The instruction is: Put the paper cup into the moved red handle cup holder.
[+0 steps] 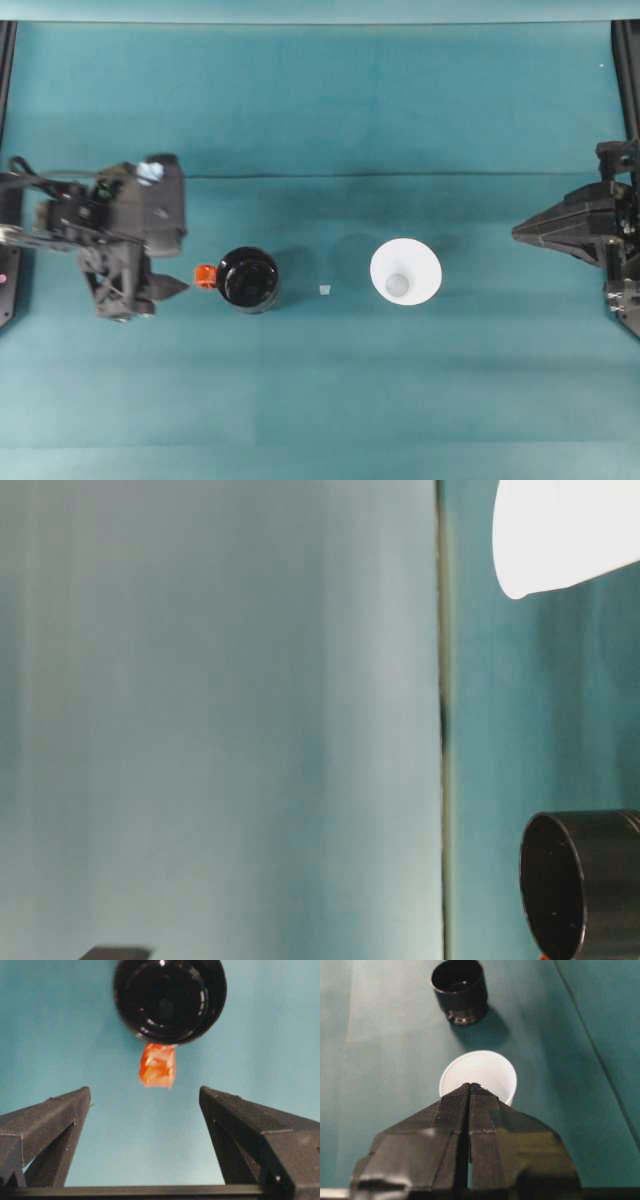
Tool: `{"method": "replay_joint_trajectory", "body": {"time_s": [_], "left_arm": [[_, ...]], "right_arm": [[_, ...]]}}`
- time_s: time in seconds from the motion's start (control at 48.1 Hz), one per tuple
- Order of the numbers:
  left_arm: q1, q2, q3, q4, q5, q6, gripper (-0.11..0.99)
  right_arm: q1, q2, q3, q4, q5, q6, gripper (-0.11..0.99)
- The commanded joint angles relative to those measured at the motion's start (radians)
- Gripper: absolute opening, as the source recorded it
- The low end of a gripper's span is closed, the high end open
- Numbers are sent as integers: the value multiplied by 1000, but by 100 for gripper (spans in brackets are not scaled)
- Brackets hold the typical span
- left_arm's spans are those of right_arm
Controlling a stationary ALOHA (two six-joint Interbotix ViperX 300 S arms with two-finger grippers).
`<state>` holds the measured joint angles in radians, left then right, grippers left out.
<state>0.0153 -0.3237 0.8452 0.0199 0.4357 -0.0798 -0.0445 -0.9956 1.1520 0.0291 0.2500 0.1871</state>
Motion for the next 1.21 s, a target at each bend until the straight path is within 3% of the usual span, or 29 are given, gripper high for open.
{"method": "replay_joint_trajectory", "body": {"time_s": [0.0, 0.519, 1.184], "left_arm": [[-8, 49, -18, 2, -35, 0, 98], [-6, 221, -51, 2, -86, 9, 98], [-5, 250, -75, 2, -94, 12, 93]], "right_arm": [[-3, 8, -23, -2, -5, 12, -11], [-3, 8, -23, -2, 14, 12, -11], [-3, 6, -21, -2, 14, 12, -11]]}}
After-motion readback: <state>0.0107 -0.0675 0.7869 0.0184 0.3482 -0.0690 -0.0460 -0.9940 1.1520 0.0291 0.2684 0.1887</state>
